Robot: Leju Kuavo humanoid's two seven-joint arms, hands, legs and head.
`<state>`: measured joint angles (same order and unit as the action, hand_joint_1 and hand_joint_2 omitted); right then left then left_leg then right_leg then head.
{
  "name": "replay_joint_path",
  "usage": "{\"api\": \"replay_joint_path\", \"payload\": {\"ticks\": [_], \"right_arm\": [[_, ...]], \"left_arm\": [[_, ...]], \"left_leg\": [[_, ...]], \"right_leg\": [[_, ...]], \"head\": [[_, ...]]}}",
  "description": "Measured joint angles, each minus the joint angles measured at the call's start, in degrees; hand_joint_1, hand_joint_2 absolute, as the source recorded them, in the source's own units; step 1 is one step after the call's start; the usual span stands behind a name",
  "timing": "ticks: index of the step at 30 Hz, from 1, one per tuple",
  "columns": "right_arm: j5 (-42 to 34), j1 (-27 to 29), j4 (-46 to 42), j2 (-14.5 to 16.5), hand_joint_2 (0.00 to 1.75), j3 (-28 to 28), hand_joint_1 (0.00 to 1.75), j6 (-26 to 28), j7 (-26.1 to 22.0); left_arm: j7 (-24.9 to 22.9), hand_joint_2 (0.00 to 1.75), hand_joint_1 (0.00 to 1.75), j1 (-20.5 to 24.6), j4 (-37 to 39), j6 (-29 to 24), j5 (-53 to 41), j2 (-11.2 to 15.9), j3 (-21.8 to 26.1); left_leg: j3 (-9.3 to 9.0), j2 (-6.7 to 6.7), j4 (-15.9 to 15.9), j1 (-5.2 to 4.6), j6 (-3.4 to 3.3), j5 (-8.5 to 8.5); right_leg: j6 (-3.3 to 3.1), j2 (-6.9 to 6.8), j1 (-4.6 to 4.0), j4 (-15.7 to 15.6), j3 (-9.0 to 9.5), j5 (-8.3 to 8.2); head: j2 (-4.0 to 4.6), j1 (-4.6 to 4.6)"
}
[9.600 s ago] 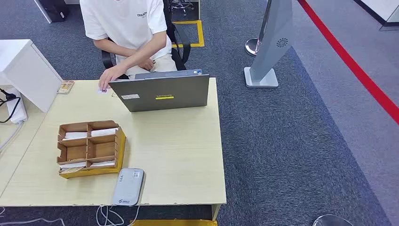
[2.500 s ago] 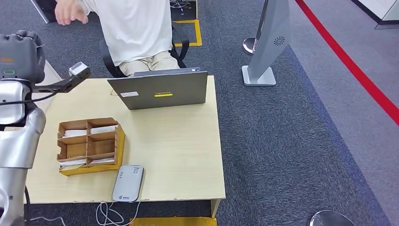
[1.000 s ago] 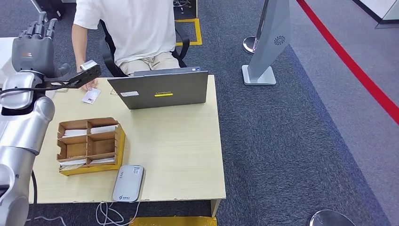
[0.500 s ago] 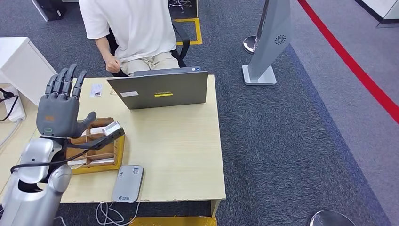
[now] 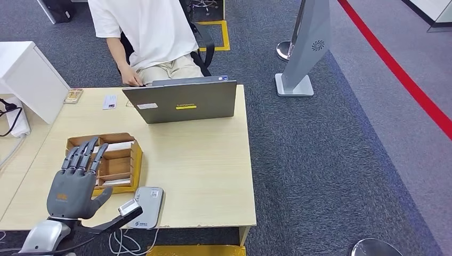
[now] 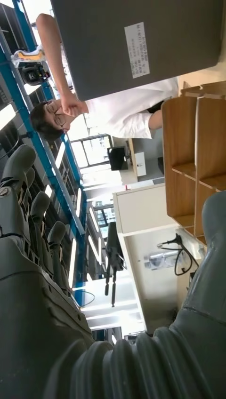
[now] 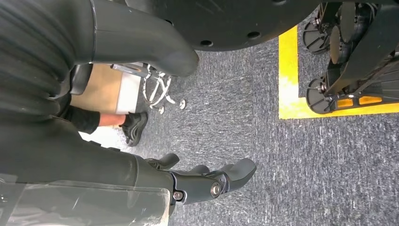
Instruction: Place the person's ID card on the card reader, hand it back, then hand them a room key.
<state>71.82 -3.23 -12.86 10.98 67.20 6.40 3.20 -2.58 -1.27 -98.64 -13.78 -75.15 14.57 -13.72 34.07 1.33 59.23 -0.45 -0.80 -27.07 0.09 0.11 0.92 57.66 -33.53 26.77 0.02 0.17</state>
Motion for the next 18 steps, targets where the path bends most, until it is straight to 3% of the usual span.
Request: {"api": "replay_joint_path", "payload": {"ticks": [9, 18], "right_arm": [[0.49, 0.19, -0.31, 0.27, 1.75, 0.69, 0.0, 0.09, 0.81], [1.28, 0.21, -0.47, 0.3, 1.75, 0.75, 0.0, 0.1, 0.84]], "left_arm": [[-0.34, 1.75, 0.0, -7.74, -1.46, -2.27, 0.57, -1.98, 4.24], [-0.5, 1.75, 0.0, -10.36, -1.31, -4.45, 0.04, -4.59, 9.61]], "left_leg": [[-0.01, 0.0, 0.0, 0.0, -0.07, -0.06], [-0.01, -0.01, 0.0, 0.0, -0.07, -0.06]], "right_leg": [[0.01, -0.02, 0.0, 0.0, 0.01, 0.01], [0.01, -0.03, 0.0, 0.0, 0.02, 0.01]], "head": [[0.0, 0.0], [0.0, 0.0]]}}
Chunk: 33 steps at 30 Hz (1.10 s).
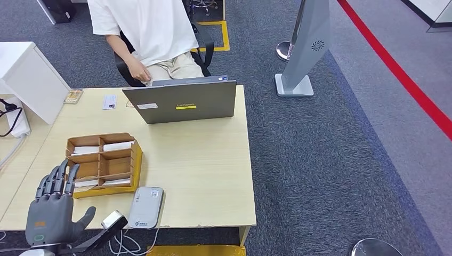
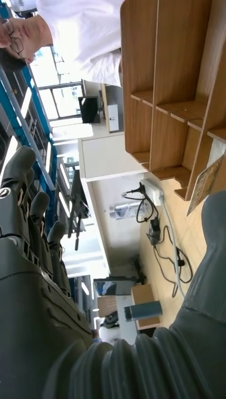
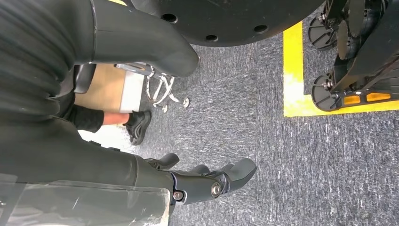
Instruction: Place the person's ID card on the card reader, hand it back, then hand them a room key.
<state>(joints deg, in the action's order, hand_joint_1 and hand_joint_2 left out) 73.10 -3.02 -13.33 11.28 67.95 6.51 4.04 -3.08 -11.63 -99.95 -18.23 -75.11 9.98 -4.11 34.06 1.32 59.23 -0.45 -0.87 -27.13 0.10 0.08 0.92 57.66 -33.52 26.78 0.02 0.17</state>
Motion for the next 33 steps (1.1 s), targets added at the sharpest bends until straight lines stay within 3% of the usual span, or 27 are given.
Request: {"api": "replay_joint_path", "payload": {"ticks": [19, 33], "right_arm": [[1.64, -0.01, -0.27, -0.02, 1.75, 0.0, 0.0, -0.17, 0.26], [1.66, -0.01, -0.28, -0.02, 1.75, 0.0, 0.0, -0.17, 0.26]], "left_arm": [[1.35, 1.75, 0.0, 1.38, 10.05, -4.09, -1.05, -3.03, 11.17], [1.42, 1.75, 0.0, 1.92, 13.33, -4.28, -1.15, -3.62, 12.77]], "left_leg": [[-0.01, 0.0, 0.0, 0.01, 0.0, 0.0], [0.0, 0.0, 0.01, 0.01, 0.0, 0.0]], "right_leg": [[0.0, 0.0, 0.0, 0.0, 0.0, 0.0], [0.0, 0.0, 0.0, 0.0, 0.0, 0.0]], "head": [[0.0, 0.0], [0.0, 0.01]]}}
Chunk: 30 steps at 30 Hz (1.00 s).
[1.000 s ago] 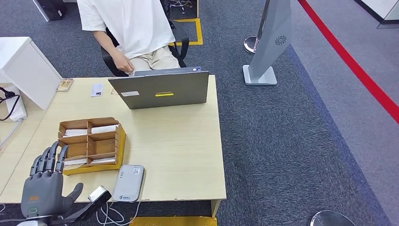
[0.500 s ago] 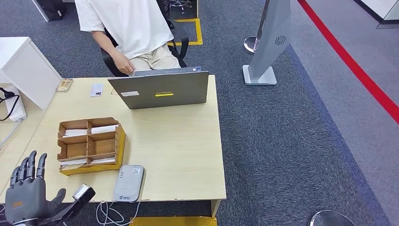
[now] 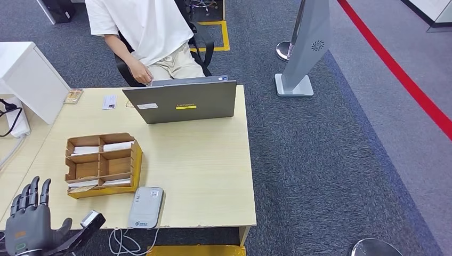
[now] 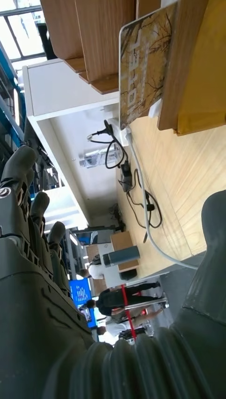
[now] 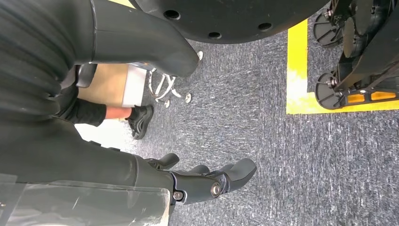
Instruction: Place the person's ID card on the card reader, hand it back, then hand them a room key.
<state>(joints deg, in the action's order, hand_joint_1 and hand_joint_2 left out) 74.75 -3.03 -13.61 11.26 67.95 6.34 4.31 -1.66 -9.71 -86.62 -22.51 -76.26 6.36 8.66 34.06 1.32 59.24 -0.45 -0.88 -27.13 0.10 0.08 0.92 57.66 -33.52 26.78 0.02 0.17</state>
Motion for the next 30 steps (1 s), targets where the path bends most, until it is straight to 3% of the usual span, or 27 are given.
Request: {"api": "replay_joint_path", "payload": {"ticks": [10, 15, 30], "right_arm": [[1.07, -0.06, -0.01, 0.0, 1.75, -0.03, 0.0, -0.18, 0.0], [2.06, -0.17, 0.01, 0.0, 1.75, -0.28, 0.0, -0.5, -0.15], [4.1, -0.4, 0.03, 0.0, 1.75, -1.62, 0.0, -0.96, -0.63]], "left_arm": [[0.27, 1.75, 0.0, 3.06, 5.23, -4.08, -2.45, -0.56, 1.3], [1.1, 1.75, 0.0, 6.83, 10.25, -7.19, -3.57, -1.11, 1.3], [0.67, 1.75, 0.0, 18.72, 21.74, -9.52, -5.59, -2.08, -3.09]], "left_leg": [[-0.01, -0.02, 0.0, 0.0, 0.0, 0.01], [-0.01, -0.02, 0.01, 0.0, -0.01, 0.01], [-0.02, -0.01, 0.04, 0.0, -0.01, 0.02]], "right_leg": [[0.0, -0.01, 0.0, 0.0, 0.01, 0.0], [0.0, -0.02, 0.0, 0.0, 0.01, -0.01], [0.01, 0.0, 0.0, 0.0, 0.0, -0.03]], "head": [[0.0, -0.01], [0.0, -0.01], [0.0, -0.01]]}}
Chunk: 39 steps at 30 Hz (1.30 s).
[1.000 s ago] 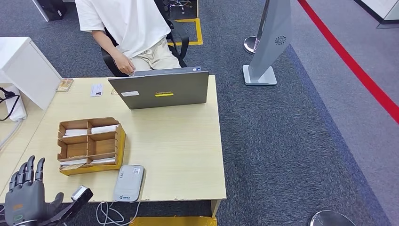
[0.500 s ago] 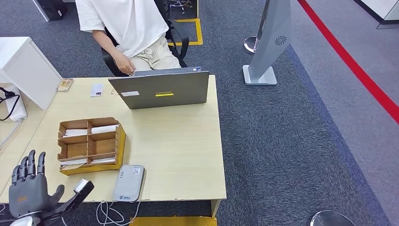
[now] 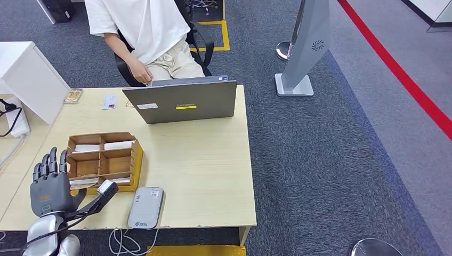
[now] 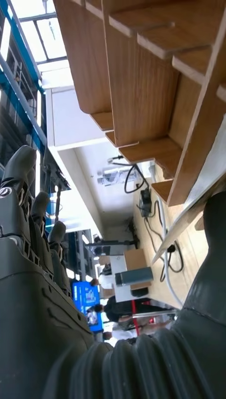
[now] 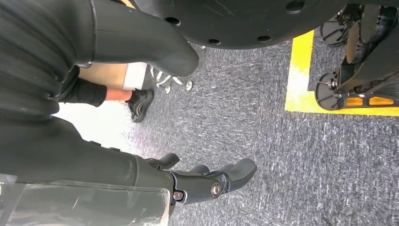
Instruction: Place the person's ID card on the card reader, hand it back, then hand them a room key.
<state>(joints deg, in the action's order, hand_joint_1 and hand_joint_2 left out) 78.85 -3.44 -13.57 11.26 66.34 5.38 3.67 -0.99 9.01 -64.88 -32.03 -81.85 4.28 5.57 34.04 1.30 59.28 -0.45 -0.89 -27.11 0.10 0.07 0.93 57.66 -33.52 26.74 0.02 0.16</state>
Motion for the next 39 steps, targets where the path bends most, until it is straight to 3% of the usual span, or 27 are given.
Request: {"api": "replay_joint_path", "payload": {"ticks": [10, 17, 26, 32, 39], "right_arm": [[0.18, -0.08, 0.0, 0.01, 1.75, -0.28, 0.0, -0.01, -0.08], [-0.28, -0.06, 0.0, 0.02, 1.75, -0.27, 0.0, 0.0, -0.07], [-0.5, -0.04, 0.0, 0.02, 1.75, -0.25, 0.0, 0.0, -0.07], [-2.33, 0.15, -0.09, 0.31, 1.75, 0.56, 0.0, 0.08, -0.06], [-3.67, 0.24, -0.44, 0.79, 1.75, 2.08, 0.0, 0.34, -0.06]], "left_arm": [[0.21, 1.75, 0.0, 2.49, 1.43, 0.69, -0.52, -1.66, -4.72], [-0.67, 1.75, 0.0, 2.39, -0.03, 6.06, 0.85, -2.1, -8.06], [-1.26, 1.75, 0.0, 2.14, -1.51, 9.17, 1.67, -2.1, -9.24], [-2.77, 1.75, 0.0, -2.4, -10.22, 19.31, 4.46, -1.99, -13.26], [-3.19, 1.75, 0.0, -7.12, -19.23, 22.86, 5.73, -0.68, -15.98]], "left_leg": [[0.0, 0.01, 0.01, -0.01, 0.0, 0.0], [0.0, 0.0, 0.01, -0.01, 0.0, 0.0], [0.0, 0.0, 0.01, -0.01, 0.0, 0.0], [-0.02, 0.01, 0.01, 0.0, 0.0, -0.01], [0.01, 0.01, 0.01, 0.0, 0.0, -0.02]], "right_leg": [[0.0, 0.02, 0.01, 0.0, 0.0, 0.0], [0.0, 0.01, 0.0, 0.0, 0.02, 0.0], [0.0, 0.0, 0.0, 0.0, 0.03, 0.0], [0.01, 0.02, 0.0, 0.0, 0.04, 0.01], [0.01, 0.01, 0.0, 0.0, 0.02, 0.02]], "head": [[0.0, 0.0], [0.0, -0.01], [0.0, 0.0], [0.0, 0.0], [0.0, 0.0]]}}
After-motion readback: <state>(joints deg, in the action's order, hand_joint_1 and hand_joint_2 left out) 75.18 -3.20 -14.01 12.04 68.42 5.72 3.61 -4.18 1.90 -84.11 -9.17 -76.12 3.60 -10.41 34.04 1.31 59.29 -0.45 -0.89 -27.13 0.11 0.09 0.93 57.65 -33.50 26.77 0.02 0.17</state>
